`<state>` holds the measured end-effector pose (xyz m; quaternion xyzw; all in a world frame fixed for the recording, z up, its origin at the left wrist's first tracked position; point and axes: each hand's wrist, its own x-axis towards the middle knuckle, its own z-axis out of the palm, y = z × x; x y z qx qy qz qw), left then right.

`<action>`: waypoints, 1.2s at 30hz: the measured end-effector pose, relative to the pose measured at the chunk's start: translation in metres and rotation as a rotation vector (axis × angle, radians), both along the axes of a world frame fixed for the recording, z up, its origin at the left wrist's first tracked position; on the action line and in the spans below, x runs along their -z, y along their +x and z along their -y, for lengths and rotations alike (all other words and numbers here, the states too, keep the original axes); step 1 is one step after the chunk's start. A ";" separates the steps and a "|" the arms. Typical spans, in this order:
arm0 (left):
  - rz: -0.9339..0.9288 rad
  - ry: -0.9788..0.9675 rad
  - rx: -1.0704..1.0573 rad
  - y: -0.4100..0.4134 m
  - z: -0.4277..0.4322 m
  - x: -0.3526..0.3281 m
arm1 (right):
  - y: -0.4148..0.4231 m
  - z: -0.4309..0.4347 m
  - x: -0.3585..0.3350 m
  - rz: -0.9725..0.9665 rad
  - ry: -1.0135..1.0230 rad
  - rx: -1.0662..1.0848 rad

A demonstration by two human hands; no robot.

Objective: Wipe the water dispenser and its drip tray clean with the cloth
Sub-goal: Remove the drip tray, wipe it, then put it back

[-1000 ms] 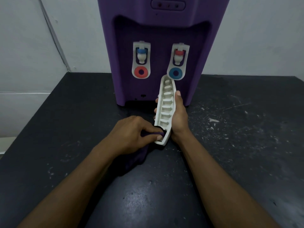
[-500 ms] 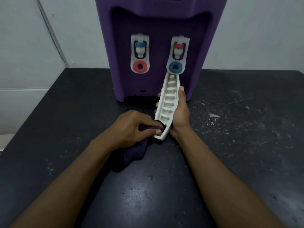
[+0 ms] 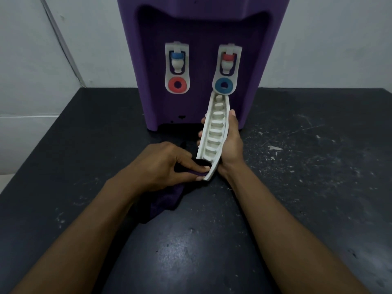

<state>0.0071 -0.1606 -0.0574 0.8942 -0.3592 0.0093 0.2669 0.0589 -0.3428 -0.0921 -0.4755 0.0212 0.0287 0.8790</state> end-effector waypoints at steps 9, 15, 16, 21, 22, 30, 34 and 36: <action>0.266 0.422 -0.294 -0.026 0.018 -0.016 | 0.002 0.001 0.003 -0.012 -0.085 0.040; 0.278 0.579 -0.384 -0.036 0.036 -0.010 | 0.002 -0.002 0.006 0.001 -0.111 0.081; 0.257 0.547 -0.377 -0.032 0.033 -0.011 | 0.002 -0.002 0.006 0.010 -0.110 0.078; -0.005 0.262 -0.213 -0.015 0.012 -0.015 | 0.000 -0.003 0.003 0.031 -0.057 0.046; -0.043 0.215 -0.176 -0.013 0.009 -0.014 | -0.001 -0.002 0.002 0.035 -0.045 0.044; 0.112 -0.102 0.021 -0.005 0.006 0.001 | 0.001 -0.001 0.000 0.007 0.035 -0.008; 0.081 -0.141 -0.025 -0.001 0.003 0.001 | 0.001 -0.001 0.000 0.012 0.011 -0.010; 0.076 -0.108 -0.040 -0.001 0.002 -0.001 | 0.001 -0.001 0.001 -0.001 -0.005 -0.024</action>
